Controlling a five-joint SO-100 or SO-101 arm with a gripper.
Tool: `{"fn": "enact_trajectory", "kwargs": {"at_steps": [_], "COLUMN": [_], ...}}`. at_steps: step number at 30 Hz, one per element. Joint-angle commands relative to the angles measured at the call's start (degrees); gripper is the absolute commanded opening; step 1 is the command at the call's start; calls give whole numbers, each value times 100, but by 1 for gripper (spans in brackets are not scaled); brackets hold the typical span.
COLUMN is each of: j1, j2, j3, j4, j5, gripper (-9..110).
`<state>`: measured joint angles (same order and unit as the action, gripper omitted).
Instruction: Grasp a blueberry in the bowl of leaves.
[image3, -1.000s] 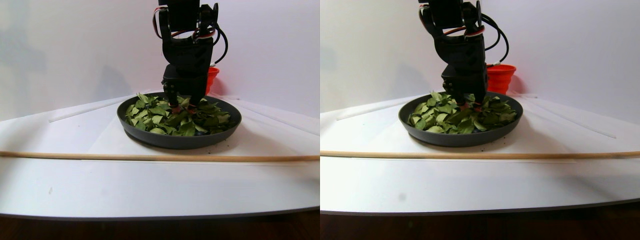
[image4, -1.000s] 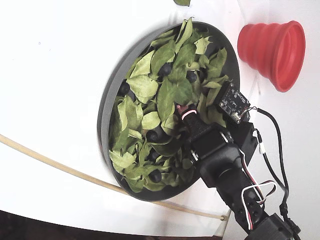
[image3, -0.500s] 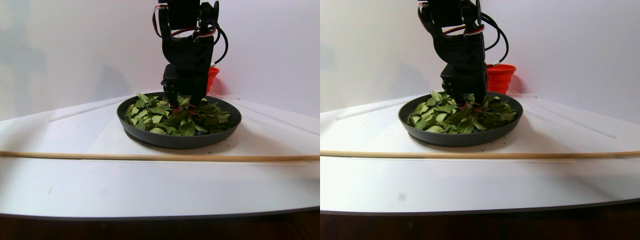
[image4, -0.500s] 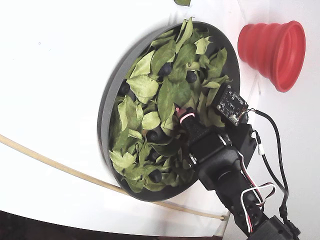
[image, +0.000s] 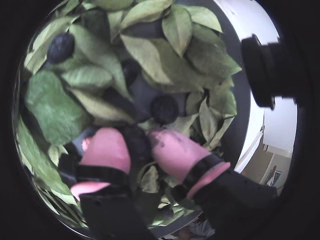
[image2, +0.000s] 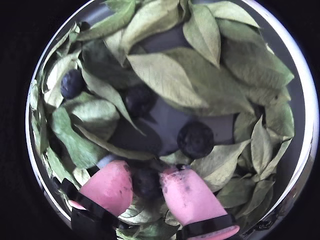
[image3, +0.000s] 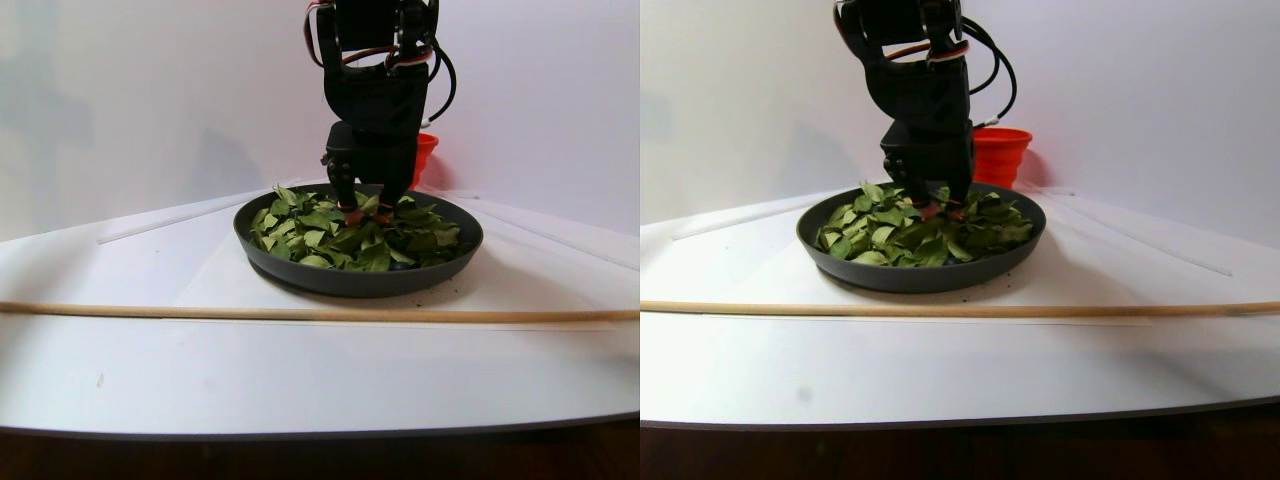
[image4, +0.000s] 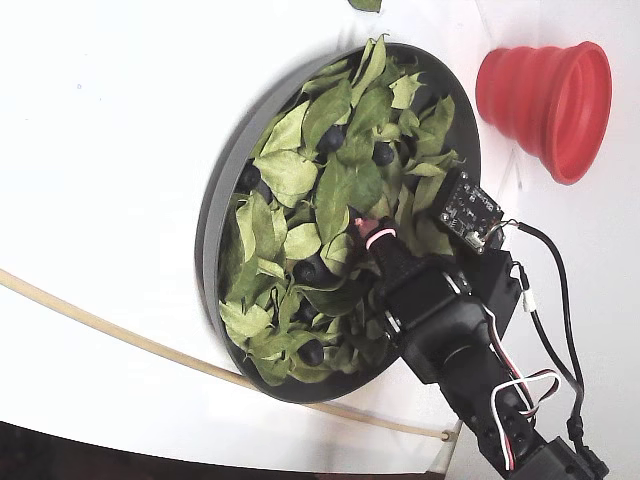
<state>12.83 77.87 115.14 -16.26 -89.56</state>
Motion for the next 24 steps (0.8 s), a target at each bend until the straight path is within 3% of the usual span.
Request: {"fn": "enact_trajectory", "kwargs": {"at_steps": [1,24], "j1": [-26,53], "j2": [791,1283], "j3": [-26,26], "j4": [70,229], "j5": [-35,-193], "gripper": [10,10]}}
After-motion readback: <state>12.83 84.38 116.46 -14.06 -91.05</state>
